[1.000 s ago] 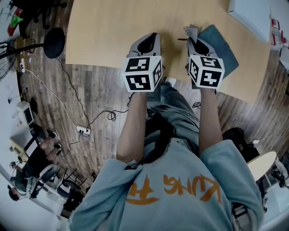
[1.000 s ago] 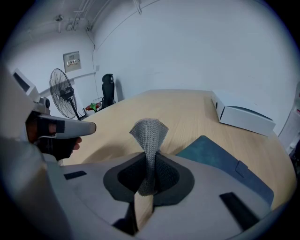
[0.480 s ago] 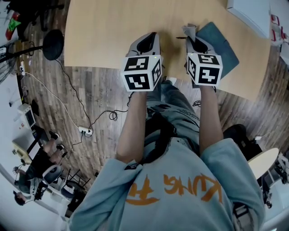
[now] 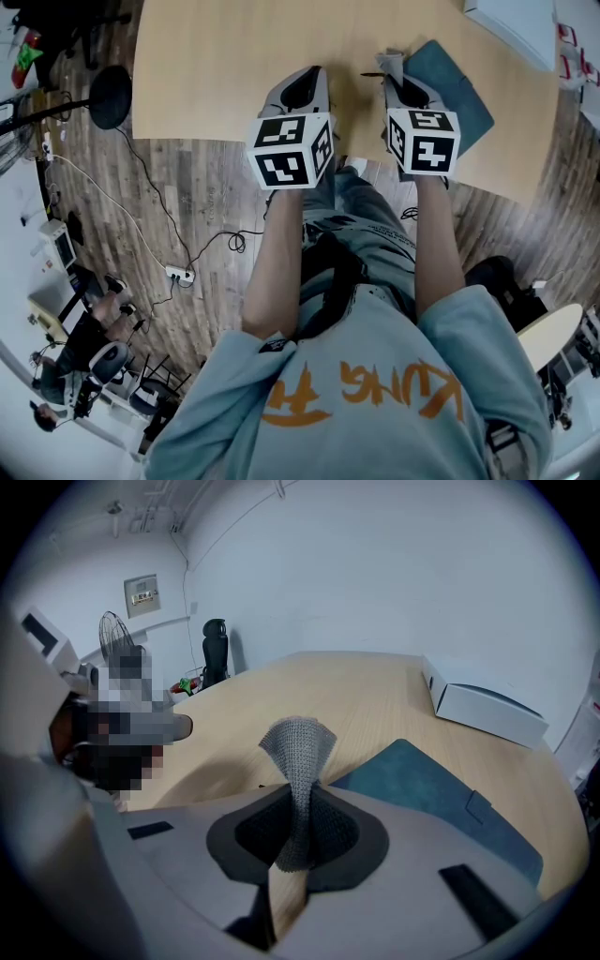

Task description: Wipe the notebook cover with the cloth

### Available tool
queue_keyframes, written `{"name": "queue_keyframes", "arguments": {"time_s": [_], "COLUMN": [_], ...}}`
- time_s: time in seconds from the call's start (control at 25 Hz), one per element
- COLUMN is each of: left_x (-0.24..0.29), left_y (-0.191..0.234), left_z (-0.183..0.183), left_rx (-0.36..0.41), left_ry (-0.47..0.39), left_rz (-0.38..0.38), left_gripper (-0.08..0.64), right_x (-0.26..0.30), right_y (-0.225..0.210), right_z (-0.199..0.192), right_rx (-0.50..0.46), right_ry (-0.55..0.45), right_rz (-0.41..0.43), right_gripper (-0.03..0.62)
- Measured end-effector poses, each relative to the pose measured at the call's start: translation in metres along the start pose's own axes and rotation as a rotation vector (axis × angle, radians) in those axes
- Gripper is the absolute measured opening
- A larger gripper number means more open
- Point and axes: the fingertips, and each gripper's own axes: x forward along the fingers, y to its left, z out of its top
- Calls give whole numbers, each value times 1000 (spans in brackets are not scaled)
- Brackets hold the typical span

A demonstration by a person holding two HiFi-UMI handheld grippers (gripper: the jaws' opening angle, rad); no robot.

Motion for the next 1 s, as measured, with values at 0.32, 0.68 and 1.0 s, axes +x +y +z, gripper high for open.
{"name": "queue_keyframes", "arguments": {"time_s": [0.32,0.68,1.0], "left_x": [-1,0,1], "left_y": [-9,-19,-27], "left_z": [-6,-10,-13], "left_rx": [-4,-2,7], "left_ry": [4,12,18], "left_rz": [-14,-29,-40], "left_gripper": [17,17,18], "right_x": [-5,-12,-17], "right_y": [-3,-6,-10], "right_z": [-8,-12,-17], "right_rx": [8,19,8], "right_ry": [-6,-10,-10], "right_rz": [4,6,0], "right_gripper": [29,29,29]}}
